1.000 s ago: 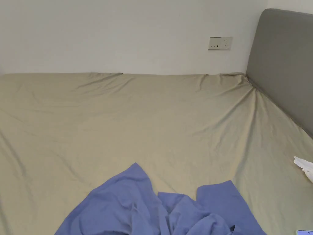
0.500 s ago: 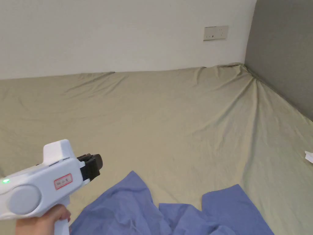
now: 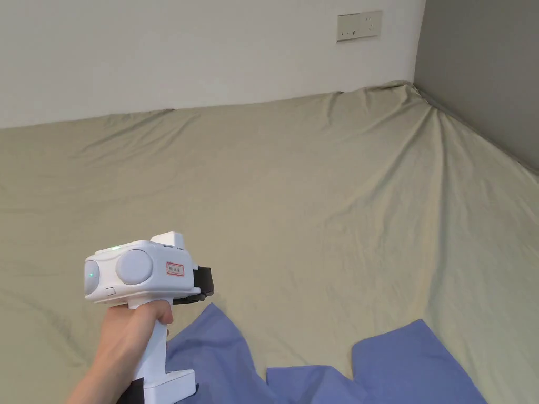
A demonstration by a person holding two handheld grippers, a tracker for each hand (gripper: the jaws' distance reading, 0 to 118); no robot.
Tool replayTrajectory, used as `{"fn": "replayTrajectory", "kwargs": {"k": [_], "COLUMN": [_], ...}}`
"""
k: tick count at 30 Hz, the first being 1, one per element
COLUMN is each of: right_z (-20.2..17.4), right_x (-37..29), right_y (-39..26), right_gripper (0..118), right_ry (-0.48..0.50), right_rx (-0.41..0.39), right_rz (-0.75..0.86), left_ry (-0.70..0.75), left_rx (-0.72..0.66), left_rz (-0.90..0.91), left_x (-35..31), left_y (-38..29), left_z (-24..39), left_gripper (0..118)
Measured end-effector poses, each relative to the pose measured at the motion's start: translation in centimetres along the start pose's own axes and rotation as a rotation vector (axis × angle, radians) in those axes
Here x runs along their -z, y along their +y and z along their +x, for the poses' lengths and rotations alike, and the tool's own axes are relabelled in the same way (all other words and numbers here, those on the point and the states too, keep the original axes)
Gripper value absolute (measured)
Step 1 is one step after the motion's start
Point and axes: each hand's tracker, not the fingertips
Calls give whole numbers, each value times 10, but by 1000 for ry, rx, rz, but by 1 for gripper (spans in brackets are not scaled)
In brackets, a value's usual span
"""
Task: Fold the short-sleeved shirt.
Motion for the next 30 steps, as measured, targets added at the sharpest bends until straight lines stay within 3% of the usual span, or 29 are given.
{"fn": "replayTrajectory", "kwargs": {"k": [1,3,5,6,7,12,16,18,19,20,26,30], "right_z": [-1,-2,-2,-2,0,2,0,-2,0,-1,-8,-5], "right_x": [2,4,5,5,6,6,5,6,7,7,11,25], "right_y": [-2,-3,-5,-6,-7,-10,-9,-10,-9,-9,-11,-9], "right_gripper": [0,0,0,0,0,0,0,0,0,0,0,0], "right_ry": [3,5,9,8,6,-6,-9,-8,-5,3,28,46], "right_rx": [-1,2,5,5,7,6,18,16,20,22,22,8], "right_rz": [-4,-11,-17,-19,-22,-41,-47,-49,-48,-49,-43,-57], "left_ry": [3,76,65,-2,92,126,114,165,149,102,138,59], "left_rx": [20,117,219,209,242,349,380,410,389,336,357,210], "left_rz": [1,-67,-70,-61,-65,-164,-286,-216,-208,-221,-162,-29], "left_x": [4,12,17,22,23,46,58,48,38,29,1,-43], "left_y": [1,2,-6,-5,-7,-15,-39,-43,-40,-41,-58,-70], "left_z": [-2,4,8,12,9,24,21,19,18,17,-4,-14], "left_gripper": [19,118,107,108,109,113,94,73,44,6,3,2]}}
